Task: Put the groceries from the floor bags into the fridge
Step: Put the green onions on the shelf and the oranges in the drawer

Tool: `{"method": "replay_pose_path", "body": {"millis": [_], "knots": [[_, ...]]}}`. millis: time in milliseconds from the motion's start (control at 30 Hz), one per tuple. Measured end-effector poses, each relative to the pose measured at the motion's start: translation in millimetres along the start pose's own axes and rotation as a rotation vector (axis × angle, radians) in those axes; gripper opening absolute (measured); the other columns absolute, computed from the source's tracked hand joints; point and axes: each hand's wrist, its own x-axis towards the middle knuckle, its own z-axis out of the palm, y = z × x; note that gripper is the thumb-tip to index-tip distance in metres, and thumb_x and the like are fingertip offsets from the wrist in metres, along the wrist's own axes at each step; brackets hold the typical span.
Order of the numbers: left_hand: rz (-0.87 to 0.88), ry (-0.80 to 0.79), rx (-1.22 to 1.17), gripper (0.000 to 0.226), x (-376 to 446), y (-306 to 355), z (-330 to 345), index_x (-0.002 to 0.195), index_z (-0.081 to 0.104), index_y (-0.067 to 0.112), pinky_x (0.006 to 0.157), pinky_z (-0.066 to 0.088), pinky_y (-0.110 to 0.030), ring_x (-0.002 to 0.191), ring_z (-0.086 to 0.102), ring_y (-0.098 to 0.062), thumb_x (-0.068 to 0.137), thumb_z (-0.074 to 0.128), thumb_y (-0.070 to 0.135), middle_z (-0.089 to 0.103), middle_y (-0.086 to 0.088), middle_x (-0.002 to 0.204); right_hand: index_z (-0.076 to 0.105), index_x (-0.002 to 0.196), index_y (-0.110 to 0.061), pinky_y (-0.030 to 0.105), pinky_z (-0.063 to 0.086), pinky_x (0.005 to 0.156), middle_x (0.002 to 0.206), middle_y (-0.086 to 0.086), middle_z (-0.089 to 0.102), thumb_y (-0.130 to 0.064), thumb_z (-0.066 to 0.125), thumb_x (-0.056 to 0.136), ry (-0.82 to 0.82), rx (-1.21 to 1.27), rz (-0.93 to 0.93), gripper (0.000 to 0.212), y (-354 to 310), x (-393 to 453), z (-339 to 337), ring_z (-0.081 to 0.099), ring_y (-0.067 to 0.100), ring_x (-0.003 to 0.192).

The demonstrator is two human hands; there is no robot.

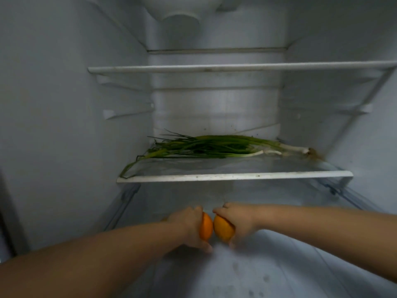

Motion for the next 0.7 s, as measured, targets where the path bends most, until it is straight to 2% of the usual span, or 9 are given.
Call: {"method": "replay_pose_path", "body": {"millis": [67, 133, 233, 333, 433, 533, 600, 700], "knots": [[-0.003, -0.002, 0.026, 0.090, -5, 4, -8, 0.143, 0.028, 0.011, 0.108, 0.039, -0.035, 0.133, 0.042, -0.028, 0.075, 0.068, 0.055, 0.038, -0.011, 0.146, 0.012, 0.148, -0.008, 0.035, 0.032, 0.110, 0.149, 0.018, 0.028, -0.029, 0.067, 0.083, -0.048, -0.003, 0.025, 0.087, -3, -6, -6, 0.034, 0.032, 0.136], [-0.015, 0.000, 0.076, 0.082, -11, 10, -19, 0.141, 0.031, 0.009, 0.106, 0.039, -0.036, 0.132, 0.043, -0.031, 0.080, 0.064, 0.053, 0.040, -0.014, 0.144, 0.008, 0.149, -0.007, 0.038, 0.030, 0.114, 0.153, 0.018, 0.020, -0.033, 0.060, 0.088, -0.097, -0.031, 0.056, 0.084, -4, -17, -14, 0.028, 0.032, 0.139], [-0.054, -0.057, 0.176, 0.058, -22, 18, -40, 0.133, 0.048, 0.006, 0.101, 0.043, -0.039, 0.124, 0.050, -0.034, 0.089, 0.057, 0.042, 0.050, -0.017, 0.137, 0.017, 0.147, -0.005, 0.039, 0.029, 0.114, 0.152, 0.018, 0.024, -0.035, 0.052, 0.092, -0.147, -0.096, 0.092, 0.072, -6, -40, -35, 0.029, 0.032, 0.139], [-0.101, -0.112, 0.184, 0.049, -44, 23, -58, 0.128, 0.053, -0.001, 0.101, 0.042, -0.039, 0.122, 0.051, -0.035, 0.094, 0.051, 0.034, 0.053, -0.019, 0.133, 0.027, 0.145, -0.008, 0.035, 0.029, 0.112, 0.151, 0.013, 0.031, -0.036, 0.046, 0.095, -0.101, -0.116, 0.102, 0.060, -14, -73, -58, 0.032, 0.028, 0.138], [-0.143, 0.005, 0.173, 0.045, -80, 31, -71, 0.130, 0.051, 0.002, 0.100, 0.043, -0.036, 0.122, 0.051, -0.031, 0.096, 0.048, 0.031, 0.053, -0.016, 0.133, 0.037, 0.141, -0.011, 0.032, 0.035, 0.105, 0.146, 0.008, 0.040, -0.036, 0.045, 0.096, 0.014, -0.097, 0.065, 0.052, -27, -113, -74, 0.041, 0.024, 0.132], [-0.182, 0.159, 0.146, 0.038, -122, 42, -74, 0.124, 0.056, 0.005, 0.092, 0.048, -0.033, 0.115, 0.056, -0.028, 0.094, 0.049, 0.028, 0.059, -0.015, 0.118, 0.048, 0.133, -0.013, 0.027, 0.040, 0.097, 0.138, 0.006, 0.051, -0.034, 0.048, 0.095, 0.192, -0.044, 0.017, 0.044, -43, -153, -79, 0.050, 0.021, 0.124], [-0.187, 0.304, 0.070, 0.032, -156, 52, -73, 0.115, 0.061, 0.005, 0.087, 0.049, -0.035, 0.111, 0.059, -0.030, 0.092, 0.049, 0.024, 0.062, -0.015, 0.113, 0.055, 0.127, -0.012, 0.026, 0.042, 0.094, 0.133, 0.007, 0.056, -0.031, 0.050, 0.094, 0.342, -0.019, -0.020, 0.039, -54, -179, -76, 0.054, 0.021, 0.119], [-0.227, 0.573, 0.006, 0.029, -220, 68, -51, 0.112, 0.062, 0.009, 0.088, 0.048, -0.036, 0.113, 0.057, -0.033, 0.091, 0.048, 0.023, 0.061, -0.015, 0.121, 0.062, 0.119, -0.010, 0.028, 0.043, 0.091, 0.126, 0.010, 0.061, -0.026, 0.051, 0.093, 0.587, 0.041, -0.058, 0.033, -73, -214, -58, 0.057, 0.024, 0.114]]}}
